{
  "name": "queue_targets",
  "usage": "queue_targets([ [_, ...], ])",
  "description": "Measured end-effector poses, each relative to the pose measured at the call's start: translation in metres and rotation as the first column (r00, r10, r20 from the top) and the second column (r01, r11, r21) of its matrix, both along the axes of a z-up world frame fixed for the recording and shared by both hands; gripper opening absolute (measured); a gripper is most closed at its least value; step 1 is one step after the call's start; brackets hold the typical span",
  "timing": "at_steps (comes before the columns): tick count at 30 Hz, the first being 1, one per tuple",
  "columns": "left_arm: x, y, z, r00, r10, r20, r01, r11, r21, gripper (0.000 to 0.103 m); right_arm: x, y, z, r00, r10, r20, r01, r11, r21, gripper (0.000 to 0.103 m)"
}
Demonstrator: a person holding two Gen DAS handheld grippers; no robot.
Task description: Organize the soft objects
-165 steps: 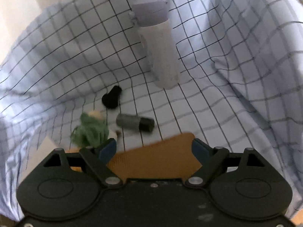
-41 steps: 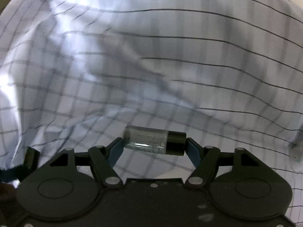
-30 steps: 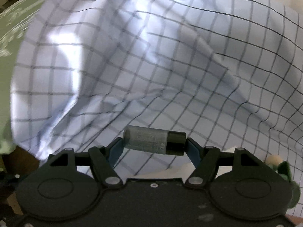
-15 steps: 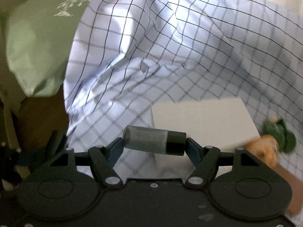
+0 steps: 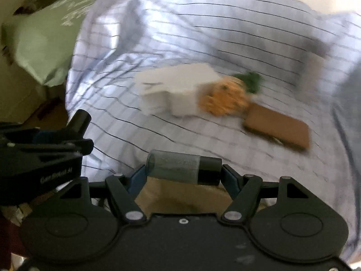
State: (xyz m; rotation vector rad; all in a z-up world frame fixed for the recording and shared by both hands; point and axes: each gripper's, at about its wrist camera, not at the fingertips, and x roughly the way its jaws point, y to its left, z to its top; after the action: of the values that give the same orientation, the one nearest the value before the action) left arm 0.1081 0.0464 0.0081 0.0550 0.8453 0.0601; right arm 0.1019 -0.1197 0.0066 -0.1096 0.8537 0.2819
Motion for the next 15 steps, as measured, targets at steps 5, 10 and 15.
queue_targets([
  [5,-0.013,-0.033,0.0,0.997,-0.071,0.012,0.071,0.997,-0.006,0.038,-0.038,-0.051,0.005,0.982,-0.187,0.027,0.186,0.982,0.028,0.071],
  [10,-0.023,-0.056,-0.004,0.994,-0.112,0.014,0.113,0.993,-0.019,0.038,-0.068,-0.083,0.007,0.94,-0.338,0.051,0.336,0.941,0.044,0.071],
  [15,-0.034,-0.067,-0.011,0.993,-0.122,0.003,0.122,0.992,-0.036,0.038,-0.083,-0.096,0.005,0.914,-0.405,0.029,0.401,0.911,0.099,0.071],
])
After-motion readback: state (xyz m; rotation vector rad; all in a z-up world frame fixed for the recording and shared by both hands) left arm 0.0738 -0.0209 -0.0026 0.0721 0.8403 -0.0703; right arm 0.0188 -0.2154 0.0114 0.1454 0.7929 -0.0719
